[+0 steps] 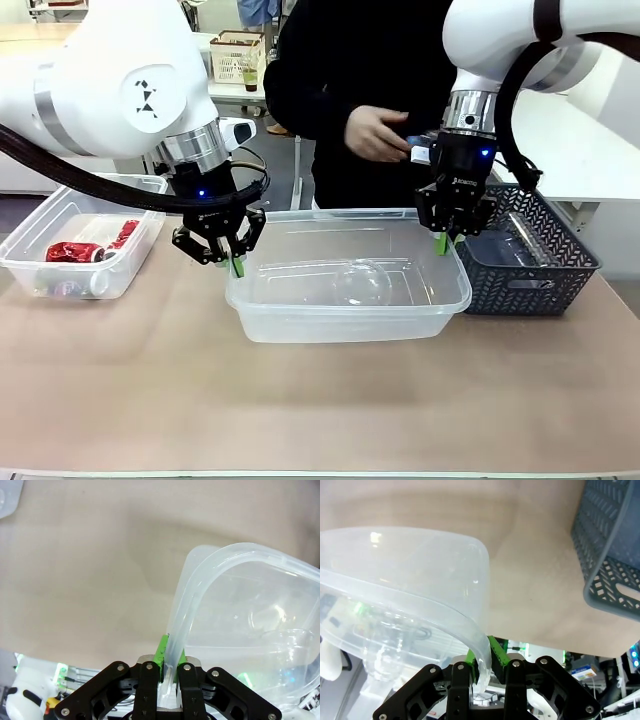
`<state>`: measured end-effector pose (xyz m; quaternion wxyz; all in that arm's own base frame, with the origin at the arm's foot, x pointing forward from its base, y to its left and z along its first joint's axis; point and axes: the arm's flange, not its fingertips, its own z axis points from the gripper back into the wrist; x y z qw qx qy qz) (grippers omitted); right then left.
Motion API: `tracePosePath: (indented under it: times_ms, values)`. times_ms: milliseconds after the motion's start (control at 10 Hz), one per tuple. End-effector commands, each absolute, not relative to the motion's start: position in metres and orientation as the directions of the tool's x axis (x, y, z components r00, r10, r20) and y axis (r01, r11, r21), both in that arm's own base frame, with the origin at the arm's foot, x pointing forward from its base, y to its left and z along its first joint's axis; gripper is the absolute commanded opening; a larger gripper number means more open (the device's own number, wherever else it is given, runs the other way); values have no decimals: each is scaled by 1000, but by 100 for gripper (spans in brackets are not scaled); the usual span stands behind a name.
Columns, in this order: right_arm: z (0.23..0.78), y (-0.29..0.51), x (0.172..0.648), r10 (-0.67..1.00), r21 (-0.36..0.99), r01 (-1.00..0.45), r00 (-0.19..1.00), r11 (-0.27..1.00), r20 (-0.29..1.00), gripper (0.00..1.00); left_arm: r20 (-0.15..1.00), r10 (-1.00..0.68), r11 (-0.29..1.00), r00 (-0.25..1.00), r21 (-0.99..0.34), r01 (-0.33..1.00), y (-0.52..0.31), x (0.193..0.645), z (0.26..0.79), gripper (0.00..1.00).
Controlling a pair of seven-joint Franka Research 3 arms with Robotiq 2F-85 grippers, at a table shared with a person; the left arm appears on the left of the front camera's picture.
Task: Sort the waste into each basket.
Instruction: Offer the picked Organizing box to the human.
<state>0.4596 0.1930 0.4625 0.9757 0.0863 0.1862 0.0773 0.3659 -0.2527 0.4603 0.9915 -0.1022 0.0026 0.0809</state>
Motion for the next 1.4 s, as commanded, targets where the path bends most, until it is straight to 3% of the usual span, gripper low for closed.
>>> tracePosePath:
  times_ms: [0,1300]
  values:
    - [464,191,456,179,198,-114,919,974,-352,0,-19,192,958,981,-214,-192,-244,368,462,0]
    - [464,191,456,179,198,-114,919,974,-352,0,-19,192,958,981,-214,-192,-244,368,462,0]
